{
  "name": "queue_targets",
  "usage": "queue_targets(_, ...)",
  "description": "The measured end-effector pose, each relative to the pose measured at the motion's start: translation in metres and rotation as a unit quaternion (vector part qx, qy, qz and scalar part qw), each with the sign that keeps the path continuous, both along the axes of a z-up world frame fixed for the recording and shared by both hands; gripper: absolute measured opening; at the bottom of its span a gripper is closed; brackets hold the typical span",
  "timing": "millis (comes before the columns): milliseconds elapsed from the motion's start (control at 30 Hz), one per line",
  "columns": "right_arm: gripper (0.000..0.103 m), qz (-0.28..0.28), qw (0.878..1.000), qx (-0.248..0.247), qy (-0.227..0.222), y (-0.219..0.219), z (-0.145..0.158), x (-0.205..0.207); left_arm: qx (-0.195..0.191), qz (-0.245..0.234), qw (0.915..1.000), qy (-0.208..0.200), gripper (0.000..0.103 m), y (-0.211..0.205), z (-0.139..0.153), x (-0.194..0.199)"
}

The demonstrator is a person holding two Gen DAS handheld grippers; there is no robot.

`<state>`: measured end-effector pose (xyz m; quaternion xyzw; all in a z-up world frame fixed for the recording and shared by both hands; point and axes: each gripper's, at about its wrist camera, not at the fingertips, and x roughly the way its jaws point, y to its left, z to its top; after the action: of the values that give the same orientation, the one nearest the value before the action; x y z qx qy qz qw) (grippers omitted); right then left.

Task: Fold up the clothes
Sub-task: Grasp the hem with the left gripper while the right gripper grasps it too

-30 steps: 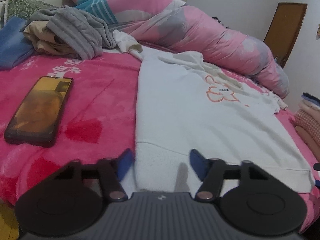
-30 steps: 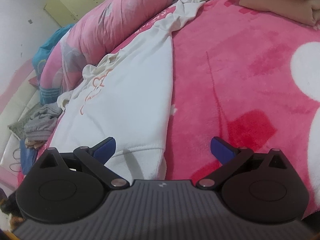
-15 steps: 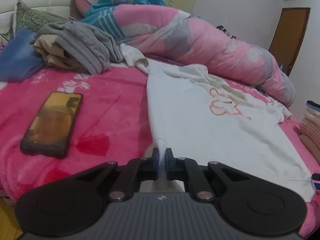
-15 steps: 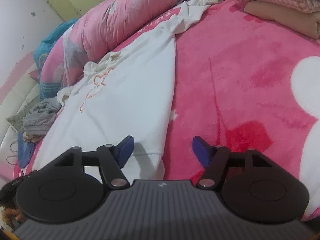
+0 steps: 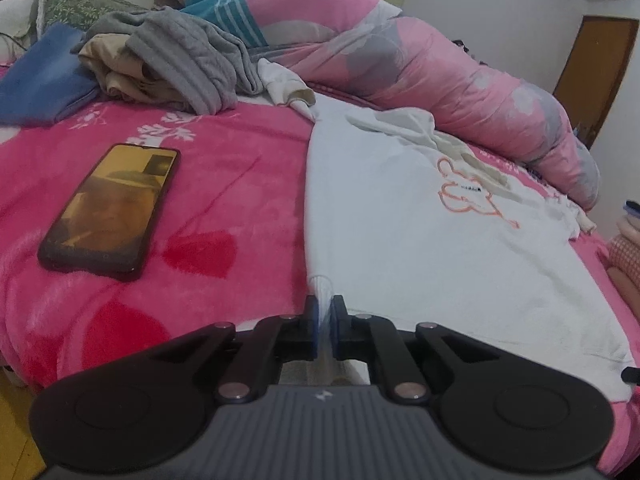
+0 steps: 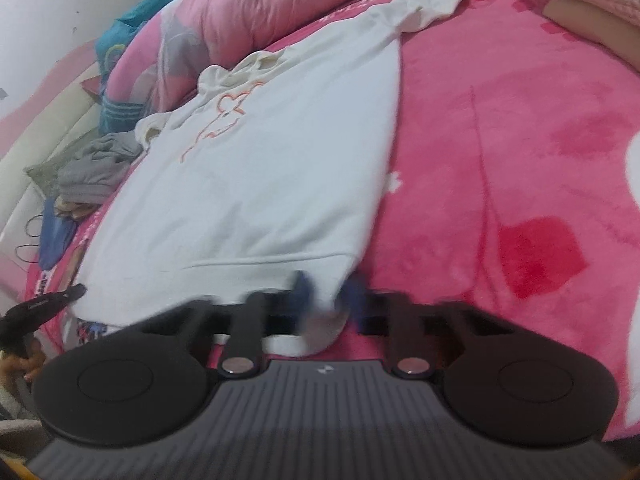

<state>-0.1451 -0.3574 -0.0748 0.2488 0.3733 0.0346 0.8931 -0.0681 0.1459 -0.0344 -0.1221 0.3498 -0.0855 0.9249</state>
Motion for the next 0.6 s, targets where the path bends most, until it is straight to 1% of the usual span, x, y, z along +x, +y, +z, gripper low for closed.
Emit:
queue_targets(100,0.007,0.005,1.000,-0.006,-0.029,0.001,0.023,-0.008,-0.015,-0.009,0.9997,-0.017,0.006,0.002,0.021,-0.009)
queue_targets(167,0.006,0.007,0.999,-0.007,-0.036,-0.003,0.038,-0.013,-0.012,-0.017,0.9997,-0.015,0.006,0.001,0.029,-0.012)
queue_targets(200,0.006,0.009,0.999,-0.008,-0.039,-0.004,0.045,-0.015,-0.009,-0.021,0.9997,-0.008,0.006,0.000,0.029,-0.013)
queue_targets(300,0.006,0.005,1.000,0.003,-0.008,-0.014,0.044,-0.013,-0.008,-0.035,0.9993,0.011,0.006,-0.003,0.030,-0.017)
queue_targets(400,0.006,0.007,1.000,-0.002,-0.015,-0.018,0.056,-0.019,-0.002,-0.041,0.9990,0.019,0.006,-0.004,0.028,-0.024)
queue_targets(433,0.006,0.009,1.000,-0.004,-0.013,-0.018,0.057,-0.019,0.000,-0.041,0.9988,0.027,0.006,-0.003,0.024,-0.024)
queue_targets(500,0.006,0.013,1.000,-0.006,0.009,-0.019,0.047,-0.017,0.003,-0.040,0.9983,0.042,0.006,-0.003,0.014,-0.023)
queue_targets(567,0.006,0.018,0.999,-0.010,0.050,-0.018,0.027,-0.010,0.006,-0.041,0.9976,0.054,0.006,-0.003,0.005,-0.022)
queue_targets(600,0.007,0.018,0.998,-0.013,0.061,-0.018,0.022,-0.010,0.012,-0.045,0.9975,0.053,0.006,-0.004,0.003,-0.023)
